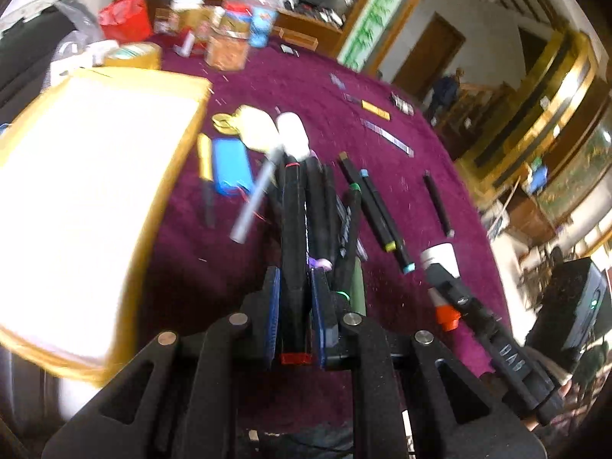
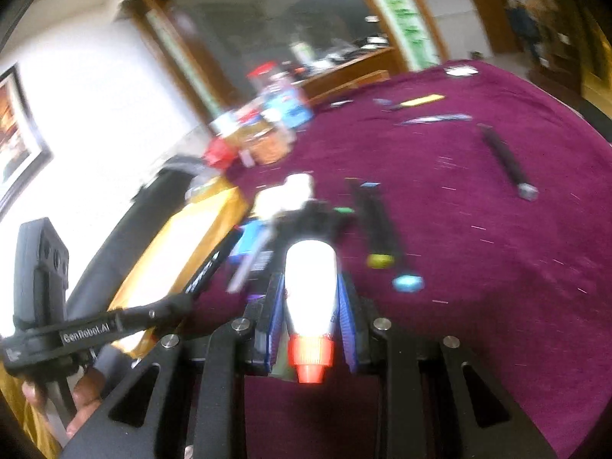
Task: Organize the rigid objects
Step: 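Carry marker and bottle over the white tray and open both tools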
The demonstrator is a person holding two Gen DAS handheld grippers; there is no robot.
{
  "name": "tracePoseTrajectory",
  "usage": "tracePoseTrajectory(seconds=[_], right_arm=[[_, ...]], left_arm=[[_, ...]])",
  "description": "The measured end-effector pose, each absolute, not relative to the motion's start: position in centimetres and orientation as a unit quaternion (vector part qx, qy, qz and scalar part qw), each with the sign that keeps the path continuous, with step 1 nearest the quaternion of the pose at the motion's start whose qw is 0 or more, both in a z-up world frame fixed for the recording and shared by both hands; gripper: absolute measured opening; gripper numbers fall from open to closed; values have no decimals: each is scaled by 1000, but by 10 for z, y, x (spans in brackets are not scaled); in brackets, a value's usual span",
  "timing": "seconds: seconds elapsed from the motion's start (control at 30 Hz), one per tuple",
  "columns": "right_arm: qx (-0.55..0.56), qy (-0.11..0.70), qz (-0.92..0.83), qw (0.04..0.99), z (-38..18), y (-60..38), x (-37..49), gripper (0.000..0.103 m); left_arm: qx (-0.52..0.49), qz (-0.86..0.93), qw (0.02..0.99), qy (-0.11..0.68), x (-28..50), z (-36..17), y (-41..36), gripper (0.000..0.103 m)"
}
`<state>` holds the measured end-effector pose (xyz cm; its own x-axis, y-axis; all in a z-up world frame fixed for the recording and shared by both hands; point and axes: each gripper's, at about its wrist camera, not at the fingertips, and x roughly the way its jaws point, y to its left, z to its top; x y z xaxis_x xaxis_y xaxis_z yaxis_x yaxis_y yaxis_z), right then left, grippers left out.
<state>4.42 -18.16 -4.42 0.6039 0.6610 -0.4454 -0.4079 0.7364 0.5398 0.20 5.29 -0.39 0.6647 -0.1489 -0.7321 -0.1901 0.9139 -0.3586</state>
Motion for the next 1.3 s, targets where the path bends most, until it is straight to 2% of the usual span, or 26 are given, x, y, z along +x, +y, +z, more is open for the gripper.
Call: tracePoseTrajectory(seconds=[0.2, 0.43, 0.7, 0.93, 1.13, 1.3], right_arm=[[149, 314, 411, 843, -13, -93, 40, 24], [56, 320, 474, 819, 0, 15, 38, 24], [-4, 346, 488, 802, -18, 90, 44, 24], [-65, 396, 460, 792, -45, 111, 49, 24], [-91, 402, 448, 793, -48, 89, 32, 24], [-148, 376, 429, 808, -51, 102, 28, 25]], left_arm=[[-224, 82, 900, 364, -27, 17, 107, 13], [-254, 157, 881, 368, -44, -5, 170, 13], [-269, 178, 870, 372, -56, -21, 209, 13], [-265, 187, 855, 404, -47, -38, 220, 12], [-235, 186, 853, 428, -45, -44, 208, 13], [-245, 181, 845, 439, -44, -48, 209, 14]])
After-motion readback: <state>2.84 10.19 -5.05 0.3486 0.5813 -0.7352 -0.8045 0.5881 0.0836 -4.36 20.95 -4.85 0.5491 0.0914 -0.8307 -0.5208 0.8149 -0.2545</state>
